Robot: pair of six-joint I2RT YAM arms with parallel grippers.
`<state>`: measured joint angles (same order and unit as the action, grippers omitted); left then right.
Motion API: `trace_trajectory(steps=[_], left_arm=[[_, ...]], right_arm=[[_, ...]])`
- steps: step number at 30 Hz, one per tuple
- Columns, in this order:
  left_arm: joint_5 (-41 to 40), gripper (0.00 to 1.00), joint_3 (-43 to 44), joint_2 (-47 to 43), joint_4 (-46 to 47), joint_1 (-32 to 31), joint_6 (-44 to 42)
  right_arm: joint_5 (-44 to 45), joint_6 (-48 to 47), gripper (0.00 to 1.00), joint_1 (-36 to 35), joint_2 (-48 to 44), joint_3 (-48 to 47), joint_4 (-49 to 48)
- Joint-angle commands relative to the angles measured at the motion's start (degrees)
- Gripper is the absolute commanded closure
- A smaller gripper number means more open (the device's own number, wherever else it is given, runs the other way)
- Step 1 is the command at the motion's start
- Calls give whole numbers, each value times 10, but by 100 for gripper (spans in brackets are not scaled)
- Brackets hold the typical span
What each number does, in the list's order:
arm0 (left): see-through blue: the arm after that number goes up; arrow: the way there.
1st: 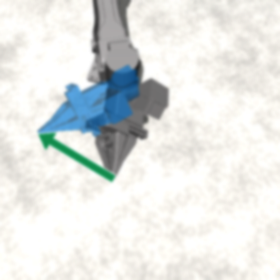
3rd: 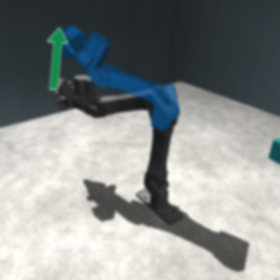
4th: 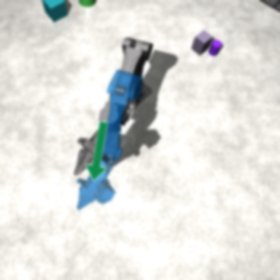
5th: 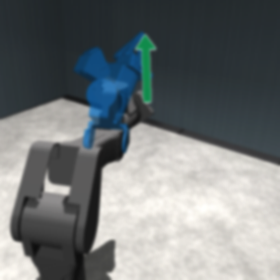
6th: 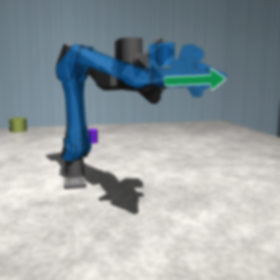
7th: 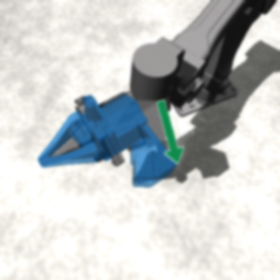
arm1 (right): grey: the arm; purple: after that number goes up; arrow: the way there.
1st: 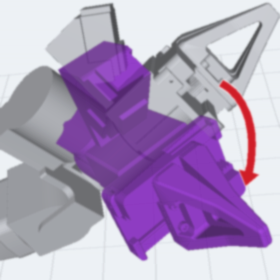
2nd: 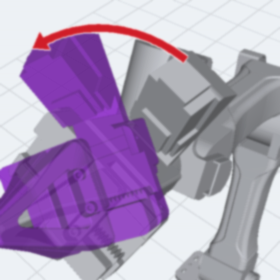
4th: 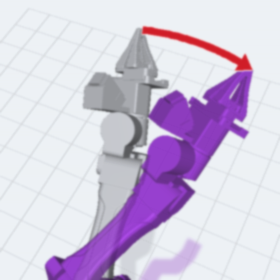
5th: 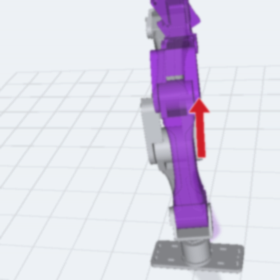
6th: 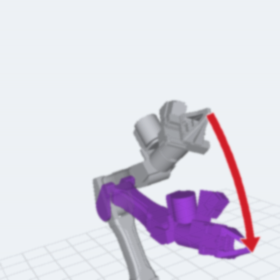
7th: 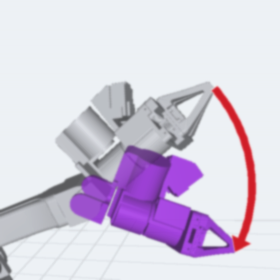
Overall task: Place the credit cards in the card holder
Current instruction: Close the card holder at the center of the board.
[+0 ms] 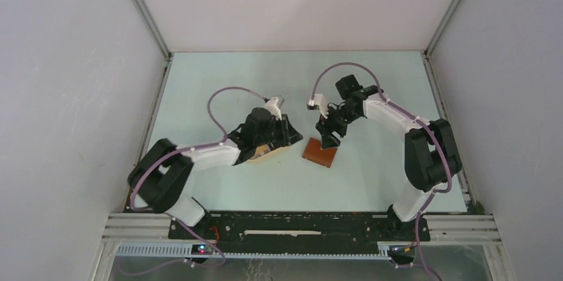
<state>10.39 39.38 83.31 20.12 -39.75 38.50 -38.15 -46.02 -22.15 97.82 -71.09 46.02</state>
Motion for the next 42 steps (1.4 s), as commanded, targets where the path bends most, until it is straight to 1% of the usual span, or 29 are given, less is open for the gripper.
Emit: trace_trajectory(steps=[1, 4, 11, 17, 25, 29, 34, 40, 42], left_arm=[[107, 81, 55, 91, 38, -1, 49], [120, 85, 76, 132, 32, -1, 55], [126, 88, 109, 184, 10, -7, 48], [122, 89, 131, 206, -21, -10, 39], [124, 90, 145, 227, -33, -10, 38], [126, 91, 147, 233, -35, -10, 38], [125, 91, 151, 240, -40, -10, 38], [124, 93, 156, 249, -50, -10, 39], [124, 93, 156, 250, -52, -10, 39]], right_arm=[[62, 45, 26, -11, 23, -16, -42], [85, 60, 29, -17, 40, -22, -49], [99, 74, 34, -23, 68, -41, -48], [97, 74, 43, -26, 77, -43, -47], [96, 69, 54, -30, 91, -55, -37], [93, 64, 64, -31, 92, -60, -30], [83, 58, 85, -30, 89, -65, -18], [68, 55, 99, -27, 84, -64, -7], [65, 57, 100, -25, 85, -64, -5]])
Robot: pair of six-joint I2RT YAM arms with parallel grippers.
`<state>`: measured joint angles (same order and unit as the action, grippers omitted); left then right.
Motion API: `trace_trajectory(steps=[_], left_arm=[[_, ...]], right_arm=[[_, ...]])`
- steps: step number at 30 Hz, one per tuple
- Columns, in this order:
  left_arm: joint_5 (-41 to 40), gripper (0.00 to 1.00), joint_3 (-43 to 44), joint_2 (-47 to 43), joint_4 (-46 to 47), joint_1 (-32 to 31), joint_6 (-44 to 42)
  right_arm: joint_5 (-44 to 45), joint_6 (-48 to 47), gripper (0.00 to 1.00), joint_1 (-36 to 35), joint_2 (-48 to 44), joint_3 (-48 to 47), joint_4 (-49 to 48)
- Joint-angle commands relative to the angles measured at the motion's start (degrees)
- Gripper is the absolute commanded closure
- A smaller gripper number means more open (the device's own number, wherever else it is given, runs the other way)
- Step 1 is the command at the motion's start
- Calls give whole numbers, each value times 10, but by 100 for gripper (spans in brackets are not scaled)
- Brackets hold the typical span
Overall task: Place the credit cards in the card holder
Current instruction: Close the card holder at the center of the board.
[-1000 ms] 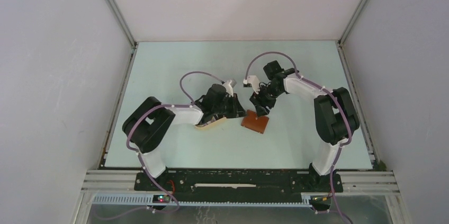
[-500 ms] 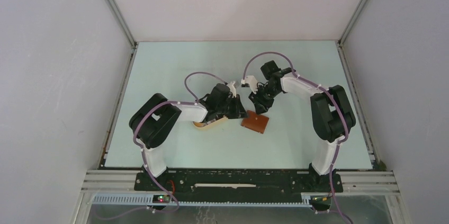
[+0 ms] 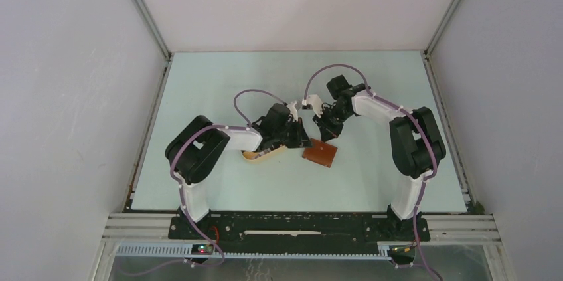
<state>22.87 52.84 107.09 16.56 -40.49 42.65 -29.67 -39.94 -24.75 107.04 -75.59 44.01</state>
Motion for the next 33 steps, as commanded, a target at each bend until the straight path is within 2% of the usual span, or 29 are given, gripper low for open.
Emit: trace_trajectory(steps=[1, 11, 23, 33], left_arm=[[-2, 93, 22, 13, -17, -3, -3], [-2, 95, 24, 19, -25, -3, 0], [2, 96, 26, 27, -26, -2, 4], [5, 96, 28, 32, -26, -3, 5]], right_arm=[[-20, -3, 100, 2, -6, -20, 16], [-91, -12, 100, 21, -23, -19, 44], [-16, -8, 100, -25, -21, 38, -3], [-14, -30, 94, -30, -30, 58, 1]])
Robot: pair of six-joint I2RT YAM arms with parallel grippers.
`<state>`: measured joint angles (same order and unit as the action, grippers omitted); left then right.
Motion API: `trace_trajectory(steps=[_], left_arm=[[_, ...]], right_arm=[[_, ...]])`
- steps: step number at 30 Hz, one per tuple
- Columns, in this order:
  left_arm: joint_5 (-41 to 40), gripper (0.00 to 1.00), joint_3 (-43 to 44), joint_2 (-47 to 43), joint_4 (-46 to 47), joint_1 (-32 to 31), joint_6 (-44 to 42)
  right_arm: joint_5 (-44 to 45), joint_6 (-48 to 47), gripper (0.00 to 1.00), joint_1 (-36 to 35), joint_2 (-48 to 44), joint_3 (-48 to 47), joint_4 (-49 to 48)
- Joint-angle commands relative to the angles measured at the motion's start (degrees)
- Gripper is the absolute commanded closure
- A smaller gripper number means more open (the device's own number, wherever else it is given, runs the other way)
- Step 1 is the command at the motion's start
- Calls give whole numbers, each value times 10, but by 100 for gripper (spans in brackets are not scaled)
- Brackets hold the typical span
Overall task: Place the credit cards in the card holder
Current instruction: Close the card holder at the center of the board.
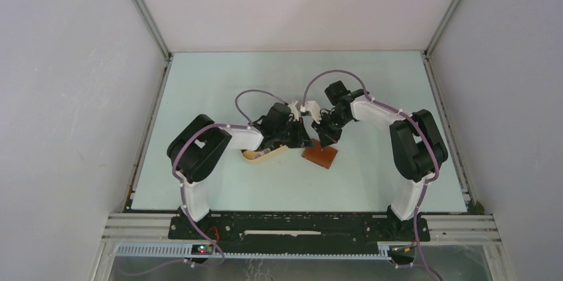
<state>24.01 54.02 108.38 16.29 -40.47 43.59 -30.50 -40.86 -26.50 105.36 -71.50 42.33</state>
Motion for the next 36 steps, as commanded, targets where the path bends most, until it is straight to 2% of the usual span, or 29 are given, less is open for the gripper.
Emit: trace_trajectory(steps=[1, 6, 13, 26, 30, 36], left_arm=[[-5, 97, 16, 19, -23, -3, -4], [-4, 97, 16, 19, -23, -3, -4], [-3, 97, 15, 22, -23, -3, -3], [-1, 97, 15, 22, -23, -4, -1], [0, 97, 16, 22, -24, -6, -1], [2, 97, 17, 24, -23, -6, 0]], right_arm=[[-8, -25, 93, -13, -15, 19, 19], [-21, -37, 85, -13, -18, 21, 29], [-33, -41, 79, -11, -18, 21, 38], [-44, -26, 75, -3, -28, 21, 47], [-37, -16, 79, -3, -32, 27, 36], [-42, -11, 95, -4, -23, 27, 38]])
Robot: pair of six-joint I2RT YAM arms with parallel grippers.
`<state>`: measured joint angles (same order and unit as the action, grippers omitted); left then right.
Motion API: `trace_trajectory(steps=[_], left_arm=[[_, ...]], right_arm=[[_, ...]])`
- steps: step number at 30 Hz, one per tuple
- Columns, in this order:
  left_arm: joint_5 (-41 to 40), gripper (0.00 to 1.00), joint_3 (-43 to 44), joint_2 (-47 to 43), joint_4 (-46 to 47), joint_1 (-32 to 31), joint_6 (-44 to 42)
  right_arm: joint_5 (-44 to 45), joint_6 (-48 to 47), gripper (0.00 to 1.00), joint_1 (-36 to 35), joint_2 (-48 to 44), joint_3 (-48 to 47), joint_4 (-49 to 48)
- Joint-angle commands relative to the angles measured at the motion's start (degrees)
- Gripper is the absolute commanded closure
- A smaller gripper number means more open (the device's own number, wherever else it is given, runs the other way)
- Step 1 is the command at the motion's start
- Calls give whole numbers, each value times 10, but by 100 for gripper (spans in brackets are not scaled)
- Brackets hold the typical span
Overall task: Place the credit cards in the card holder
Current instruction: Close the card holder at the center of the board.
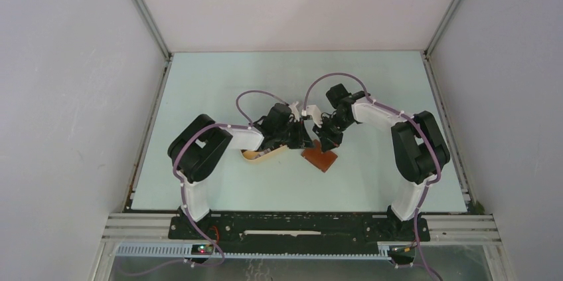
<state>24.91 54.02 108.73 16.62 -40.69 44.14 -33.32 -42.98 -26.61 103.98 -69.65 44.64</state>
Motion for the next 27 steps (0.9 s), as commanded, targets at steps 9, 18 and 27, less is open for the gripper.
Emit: trace_trajectory(steps=[9, 18, 27], left_arm=[[-5, 97, 20, 24, -27, -5, -5], [-5, 97, 23, 29, -28, -7, -3], [-5, 98, 23, 27, -29, -8, -2]], right_arm=[[-15, 10, 100, -9, 1, 8, 22], [-6, 11, 100, -30, 1, 8, 26], [-17, 54, 100, -11, -22, 8, -1]])
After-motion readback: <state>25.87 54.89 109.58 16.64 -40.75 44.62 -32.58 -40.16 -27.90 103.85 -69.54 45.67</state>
